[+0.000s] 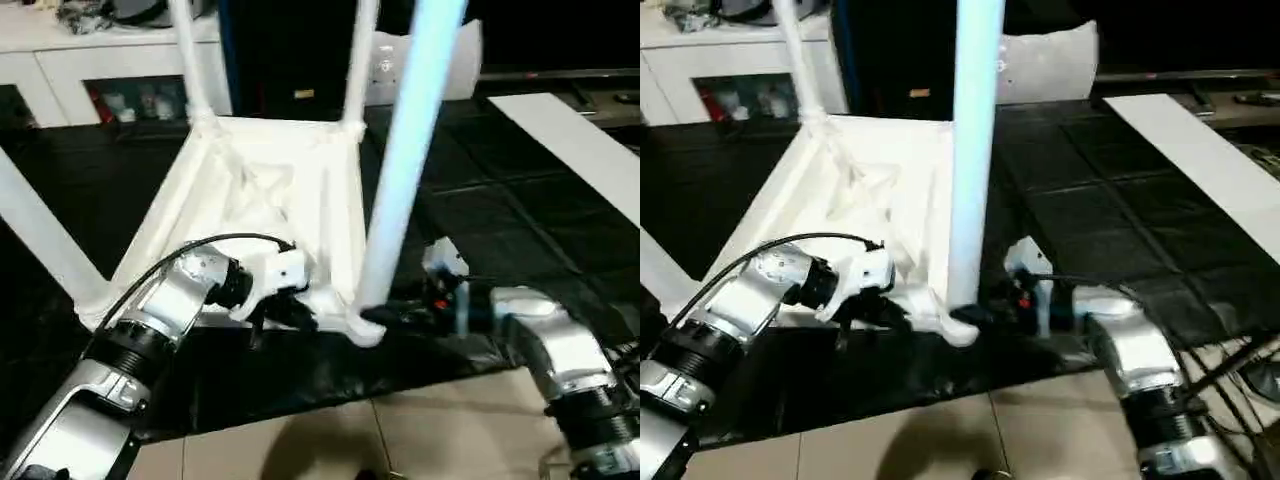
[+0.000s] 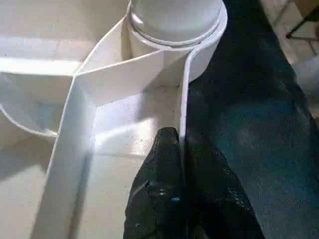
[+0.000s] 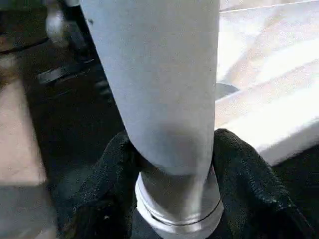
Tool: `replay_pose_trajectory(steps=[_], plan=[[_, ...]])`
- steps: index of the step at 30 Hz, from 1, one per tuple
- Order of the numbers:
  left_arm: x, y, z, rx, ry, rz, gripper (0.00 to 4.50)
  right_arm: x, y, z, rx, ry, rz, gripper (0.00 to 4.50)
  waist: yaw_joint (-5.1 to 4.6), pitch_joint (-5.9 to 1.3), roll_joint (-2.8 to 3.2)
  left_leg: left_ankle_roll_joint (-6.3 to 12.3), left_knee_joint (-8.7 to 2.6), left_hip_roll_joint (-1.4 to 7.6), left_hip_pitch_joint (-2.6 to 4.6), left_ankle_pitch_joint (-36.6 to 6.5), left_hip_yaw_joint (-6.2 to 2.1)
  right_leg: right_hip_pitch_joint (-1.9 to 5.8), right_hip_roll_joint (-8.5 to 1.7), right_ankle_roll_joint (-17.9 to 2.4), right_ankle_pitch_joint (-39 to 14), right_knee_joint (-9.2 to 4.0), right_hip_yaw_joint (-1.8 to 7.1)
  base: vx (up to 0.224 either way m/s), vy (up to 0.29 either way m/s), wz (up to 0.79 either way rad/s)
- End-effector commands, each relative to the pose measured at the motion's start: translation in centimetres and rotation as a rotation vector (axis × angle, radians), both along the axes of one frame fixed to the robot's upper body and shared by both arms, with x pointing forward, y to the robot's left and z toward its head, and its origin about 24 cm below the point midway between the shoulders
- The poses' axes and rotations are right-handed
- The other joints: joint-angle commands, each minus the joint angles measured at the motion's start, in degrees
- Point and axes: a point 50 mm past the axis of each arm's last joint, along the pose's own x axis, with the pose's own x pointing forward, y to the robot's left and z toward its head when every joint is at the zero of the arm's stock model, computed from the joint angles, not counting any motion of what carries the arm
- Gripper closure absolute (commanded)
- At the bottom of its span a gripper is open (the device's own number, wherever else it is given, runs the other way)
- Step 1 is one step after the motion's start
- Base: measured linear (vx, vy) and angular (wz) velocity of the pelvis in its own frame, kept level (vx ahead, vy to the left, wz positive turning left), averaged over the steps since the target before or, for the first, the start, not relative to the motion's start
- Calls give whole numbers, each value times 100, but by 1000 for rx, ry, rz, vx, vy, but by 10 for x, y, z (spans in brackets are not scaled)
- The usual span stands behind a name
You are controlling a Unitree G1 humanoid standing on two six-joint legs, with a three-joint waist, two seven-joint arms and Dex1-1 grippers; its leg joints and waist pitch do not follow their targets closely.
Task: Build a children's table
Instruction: Rotate leg to tighten
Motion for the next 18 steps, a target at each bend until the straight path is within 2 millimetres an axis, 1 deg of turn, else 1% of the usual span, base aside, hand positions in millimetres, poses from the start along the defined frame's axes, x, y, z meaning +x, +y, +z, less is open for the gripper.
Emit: replay_pose_trajectory(steps=[1, 2, 3, 4, 5, 6, 7, 8, 9, 10, 11, 12, 13, 14, 15, 16, 17, 18], plan=[[5, -35, 14, -140, -52, 91, 450, 4, 39, -6, 15, -20, -89, 259, -65, -374, -7, 235, -404, 155, -118, -423, 70, 470, -365, 276, -3469, -664, 155, 0, 0, 0], [7, -38, 14, -154, -54, 123, 450, 7, 43, -8, 16, -17, -133, 259, -182, -363, 45, 199, -341, 134, -31, -824, 68, 457, -331, 577, -3849, -842, -61, 0, 0, 0], [8, -42, 14, -165, -58, 155, 450, 10, 48, -9, 24, -6, -172, 259, -332, -369, 145, 259, -359, 258, 23, -1218, 18, 558, -339, 712, -3787, -943, -260, 0, 0, 0], [8, -42, 14, -165, -58, 155, 450, 10, 48, -9, 24, -6, -172, 259, -394, -361, 223, 304, -470, 467, -30, -1507, -86, 698, -364, 658, -3450, -817, -273, 0, 0, 0], [11, -50, 15, -191, -57, 229, 450, 17, 58, -8, 52, 15, -274, 259, -365, -336, 353, 375, -920, 1042, -181, -2334, -414, 878, -387, 304, -1941, 248, 167, 0, 0, 0], [13, -54, 16, -208, -58, 268, 450, 21, 63, -6, 71, 32, -334, 260, -405, -320, 326, 327, -968, 1034, -18, -2503, -346, 671, -383, 47, -1213, 236, 296, 0, 0, 0], [13, -54, 16, -208, -58, 268, 450, 21, 63, -6, 71, 32, -334, 260, -419, -338, 113, 133, -718, 567, 105, -2490, -156, 566, -453, -132, -1558, -183, 386, 0, 0, 0], [15, -60, 17, -228, -64, 307, 450, 26, 68, -5, 92, 46, -391, 260, -389, -305, -48, 56, -434, 135, 184, -2096, 35, 413, -412, 253, -3102, -619, 260, 24, -51, 10], [20, -68, 21, -259, -85, 373, 450, 34, 76, -1, 87, 38, -490, 260, -448, -332, -129, 412, 71, -325, 138, -1135, 330, 323, -426, 1256, -5426, -958, -12, 24, -51, 10], [20, -69, 22, -261, -86, 375, 450, 35, 77, -1, 87, 37, -494, 260, -492, -347, -100, 463, 51, -265, 8, -1035, 291, 437, -319, 1552, -5336, -1081, -254, 0, 0, 0], [21, -75, 25, -278, -102, 396, 450, 37, 81, 2, 95, 10, -517, 260, -540, -465, 231, 548, -194, 81, -94, -933, 119, 667, -333, 1622, -4080, -1006, -378, 46, -3, -25], [22, -77, 25, -275, -111, 396, 450, 38, 83, 2, 104, -1, -516, 260, -540, -452, 327, 633, -335, 533, -248, -888, -165, 874, -453, 1298, -3140, -596, -201, 46, -3, -25], [22, -77, 26, -270, -115, 397, 450, 38, 84, 3, 107, -5, -518, 226, -516, -520, 420, 879, -597, 1018, 64, -643, -396, 550, -528, 361, -1159, 88, 284, 88, 10, -10], [22, -76, 25, -256, -127, 386, 450, 38, 82, 3, 100, -17, -526, 205, -551, -457, 44, 687, -376, 425, -60, -406, -119, 474, -535, -119, -886, -255, 316, 55, 17, 5], [22, -76, 25, -255, -128, 385, 450, 38, 82, 3, 100, -17, -527, 205, -404, -391, -85, 429, -247, 8, -55, -635, 123, 390, -394, 314, -2317, -595, 210, 55, 17, 5], [22, -75, 24, -240, -136, 381, 450, 38, 79, 2, 86, -28, -530, 191, -356, -435, -143, 430, -123, -217, -124, -614, 233, 511, -472, 747, -3715, -551, 190, 0, 0, 0], [22, -73, 23, -229, -141, 376, 450, 37, 76, 1, 77, -34, -535, 184, -270, -513, -13, 592, -268, -168, -260, -231, 172, 625, -422, 926, -3426, -539, 206, 0, 0, 0], [21, -70, 23, -222, -147, 368, 450, 36, 72, 0, 74, -41, -546, 161, -270, -522, 28, 654, -322, -95, -248, -12, 142, 574, -362, 857, -3023, -532, 194, 0, 0, 0]])
